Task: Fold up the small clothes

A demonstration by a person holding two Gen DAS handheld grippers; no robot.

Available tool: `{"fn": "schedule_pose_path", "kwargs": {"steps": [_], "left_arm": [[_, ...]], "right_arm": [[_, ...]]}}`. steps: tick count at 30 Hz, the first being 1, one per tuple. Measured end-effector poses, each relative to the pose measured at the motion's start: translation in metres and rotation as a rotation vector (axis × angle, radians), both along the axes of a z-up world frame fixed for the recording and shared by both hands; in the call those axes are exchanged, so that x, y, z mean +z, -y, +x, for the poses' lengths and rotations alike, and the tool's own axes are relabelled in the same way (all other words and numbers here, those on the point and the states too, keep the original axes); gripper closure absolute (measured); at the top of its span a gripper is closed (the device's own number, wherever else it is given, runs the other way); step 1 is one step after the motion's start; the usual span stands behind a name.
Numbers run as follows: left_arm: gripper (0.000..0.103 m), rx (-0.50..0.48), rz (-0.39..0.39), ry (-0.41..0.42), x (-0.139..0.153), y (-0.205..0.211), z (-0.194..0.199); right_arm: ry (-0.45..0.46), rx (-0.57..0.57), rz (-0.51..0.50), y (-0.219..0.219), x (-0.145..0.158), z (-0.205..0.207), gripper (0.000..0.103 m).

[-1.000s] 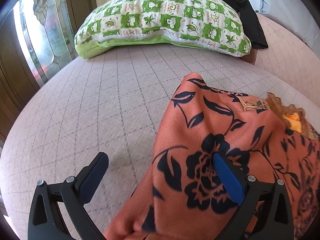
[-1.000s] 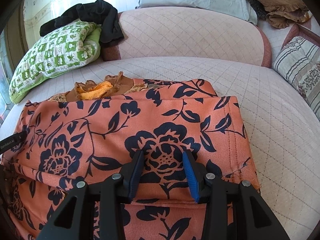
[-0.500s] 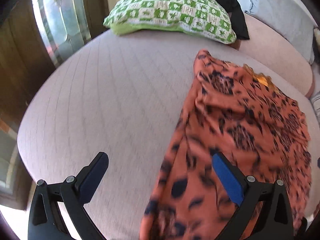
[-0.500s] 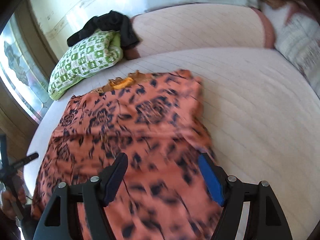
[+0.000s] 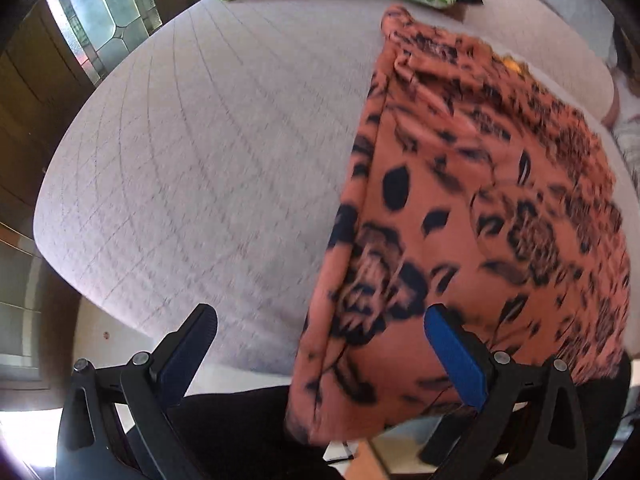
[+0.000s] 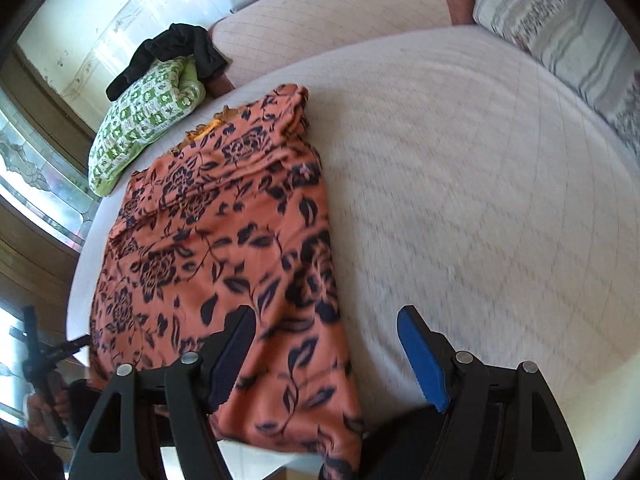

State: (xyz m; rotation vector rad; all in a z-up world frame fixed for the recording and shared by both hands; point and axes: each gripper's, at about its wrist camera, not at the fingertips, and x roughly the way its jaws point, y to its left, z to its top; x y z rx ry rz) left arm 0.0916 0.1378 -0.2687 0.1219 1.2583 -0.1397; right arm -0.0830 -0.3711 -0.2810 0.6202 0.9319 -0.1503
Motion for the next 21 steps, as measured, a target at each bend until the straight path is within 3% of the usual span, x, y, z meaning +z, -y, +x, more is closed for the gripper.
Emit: {"fn": "schedule_pose_path", "kwargs": {"steps": [6, 10, 18, 21], "left_arm": [[0.003, 0.033, -0.057, -0.059, -0.011, -0.030, -0.020], [0.027, 0.074, -0.128, -0.114, -0.021, -0.042, -0.021], [0.028, 0.031, -0.126, -0.126, -0.035, -0.029, -0.027], [0.038, 0.033, -0.156, -0.125, -0.037, -0.025, -0.023]], "right_arm": [[-0.020, 0.029, 0.025, -0.009, -0.004, -0.015, 0.027], [-0.023, 0.043, 0.043, -0.018, -0.006, -0.015, 0.027], [-0.019, 0.057, 0.050, -0.028, -0.006, -0.013, 0.027], [-0.019, 0.052, 0.074, -0.027, -0.008, -0.014, 0.027]]}}
